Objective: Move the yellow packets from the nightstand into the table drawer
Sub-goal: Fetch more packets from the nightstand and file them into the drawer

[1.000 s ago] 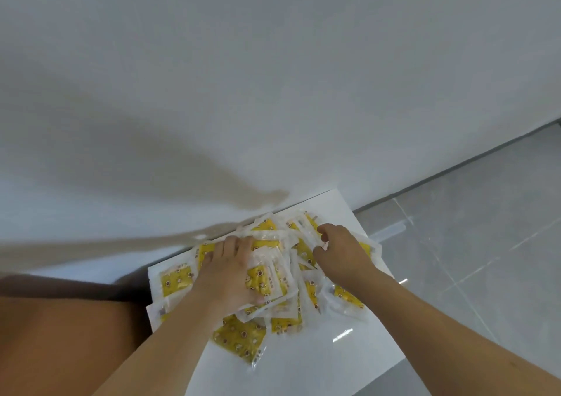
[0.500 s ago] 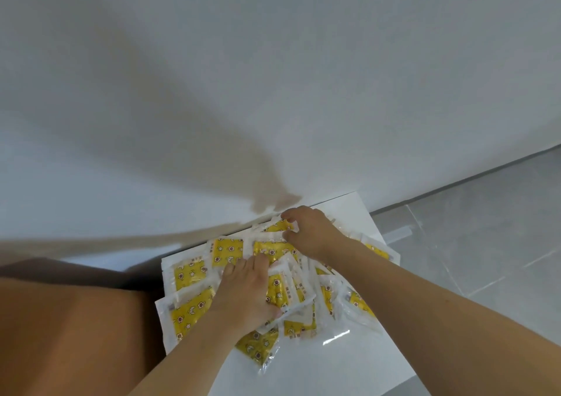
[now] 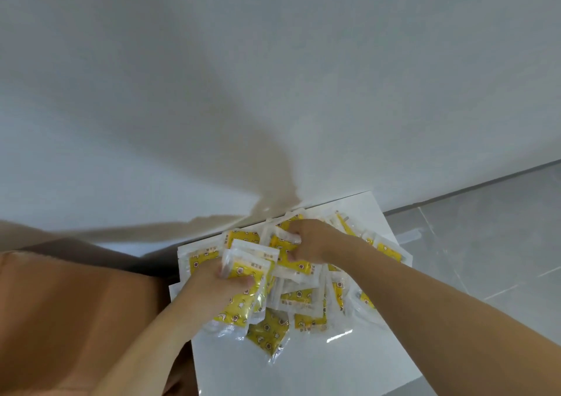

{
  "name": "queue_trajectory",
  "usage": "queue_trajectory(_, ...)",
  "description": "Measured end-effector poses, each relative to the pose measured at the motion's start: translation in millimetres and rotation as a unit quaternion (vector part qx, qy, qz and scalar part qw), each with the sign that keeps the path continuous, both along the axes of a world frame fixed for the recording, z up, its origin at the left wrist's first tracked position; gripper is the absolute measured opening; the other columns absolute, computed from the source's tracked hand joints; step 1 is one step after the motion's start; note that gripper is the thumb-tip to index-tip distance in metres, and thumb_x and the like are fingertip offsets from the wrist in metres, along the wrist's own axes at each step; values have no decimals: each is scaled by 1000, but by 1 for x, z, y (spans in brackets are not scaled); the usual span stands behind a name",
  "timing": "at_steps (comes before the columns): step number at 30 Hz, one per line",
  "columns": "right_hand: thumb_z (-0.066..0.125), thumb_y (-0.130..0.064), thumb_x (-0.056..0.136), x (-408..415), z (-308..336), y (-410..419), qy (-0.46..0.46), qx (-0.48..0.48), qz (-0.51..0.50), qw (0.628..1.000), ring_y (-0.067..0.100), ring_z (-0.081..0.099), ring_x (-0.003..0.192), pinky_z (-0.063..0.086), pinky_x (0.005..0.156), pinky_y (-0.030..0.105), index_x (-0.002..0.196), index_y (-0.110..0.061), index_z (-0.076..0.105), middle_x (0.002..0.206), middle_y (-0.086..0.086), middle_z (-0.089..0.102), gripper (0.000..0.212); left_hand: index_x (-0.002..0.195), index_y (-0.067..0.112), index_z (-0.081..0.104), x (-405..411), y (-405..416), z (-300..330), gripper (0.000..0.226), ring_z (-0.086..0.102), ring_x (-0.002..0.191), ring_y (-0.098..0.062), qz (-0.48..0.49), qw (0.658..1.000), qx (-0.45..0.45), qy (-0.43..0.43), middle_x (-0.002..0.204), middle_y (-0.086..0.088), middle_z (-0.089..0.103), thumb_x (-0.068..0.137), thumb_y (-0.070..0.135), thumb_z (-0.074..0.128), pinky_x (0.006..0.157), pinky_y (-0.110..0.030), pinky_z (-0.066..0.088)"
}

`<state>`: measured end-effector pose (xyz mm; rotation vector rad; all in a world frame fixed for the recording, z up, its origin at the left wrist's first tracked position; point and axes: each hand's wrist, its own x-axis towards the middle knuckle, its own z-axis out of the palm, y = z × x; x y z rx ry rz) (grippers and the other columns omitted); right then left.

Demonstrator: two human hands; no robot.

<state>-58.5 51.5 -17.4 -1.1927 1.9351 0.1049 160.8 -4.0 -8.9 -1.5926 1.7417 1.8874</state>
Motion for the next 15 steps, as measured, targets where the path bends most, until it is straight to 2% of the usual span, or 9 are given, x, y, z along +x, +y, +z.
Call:
queue_trajectory(2, 68, -30, 88, -13, 13, 7, -37, -5, -43, 998, 25, 48, 124, 39, 90, 29, 144, -19, 42, 141, 1, 47, 63, 101, 19, 74, 0, -1, 4, 17, 72, 94, -26, 45, 998, 38, 10, 93, -1, 77, 85, 11, 74, 91, -50, 54)
queue_trajectory(3, 69, -30, 88, -23, 19, 11, -33, -1, -47, 998, 25, 50, 120, 39, 88, 28, 139, -21, 47, 134, -1, 51, 56, 102, 19, 73, 0, -1, 4, 19, 72, 94, -27, 64, 997, 47, 8, 94, -2, 77, 85, 11, 74, 91, -52, 54)
queue_trajectory(5, 70, -33, 86, -42, 29, 16, -9, 17, -52, 998, 22, 51, 103, 38, 82, 29, 116, -25, 53, 108, -5, 53, 35, 102, 19, 72, 1, -1, 2, 20, 72, 92, -28, 105, 993, 44, -5, 93, -3, 77, 83, 12, 76, 89, -53, 55)
queue_trajectory(6, 71, -34, 85, -48, 33, 17, -4, 26, -64, 998, 20, 50, 98, 38, 80, 29, 112, -25, 54, 103, -6, 51, 32, 102, 19, 72, 1, -2, 1, 21, 72, 91, -28, 126, 991, 40, -12, 93, -4, 77, 83, 12, 77, 88, -53, 55)
queue_trajectory(8, 68, -34, 87, -50, 38, 14, -3, 35, -76, 996, 22, 53, 103, 41, 82, 30, 118, -17, 58, 115, -3, 54, 37, 101, 18, 71, 1, -3, 0, 21, 71, 90, -31, 163, 986, 42, -18, 93, -7, 76, 81, 12, 78, 87, -55, 56)
queue_trajectory(10, 65, -31, 90, -38, 38, 7, -4, 30, -60, 998, 25, 53, 109, 42, 84, 30, 120, -13, 58, 118, 0, 52, 36, 100, 17, 70, 2, -2, -1, 21, 71, 90, -33, 193, 980, 54, -13, 94, -10, 75, 82, 10, 78, 86, -56, 56)
queue_trajectory(12, 67, -32, 89, -21, 32, -3, -20, 30, -68, 997, 25, 53, 115, 44, 89, 32, 131, -11, 52, 126, 3, 51, 49, 99, 18, 70, 3, -1, -4, 20, 72, 90, -34, 207, 976, 61, -7, 94, -11, 76, 83, 9, 77, 85, -56, 56)
queue_trajectory(13, 69, -33, 87, -14, 24, -9, -29, 32, -88, 995, 25, 54, 116, 45, 90, 33, 130, -10, 52, 128, 5, 53, 52, 99, 18, 70, 3, 1, -5, 20, 72, 89, -33, 209, 976, 63, -2, 93, -10, 76, 83, 9, 77, 85, -56, 56)
queue_trajectory(15, 71, -35, 84, -6, 6, -20, -6, 34, -111, 993, 26, 57, 112, 47, 84, 32, 113, -11, 56, 118, 6, 59, 41, 99, 19, 70, 3, 3, -8, 20, 72, 89, -32, 212, 975, 65, 4, 92, -8, 76, 83, 10, 77, 84, -56, 56)
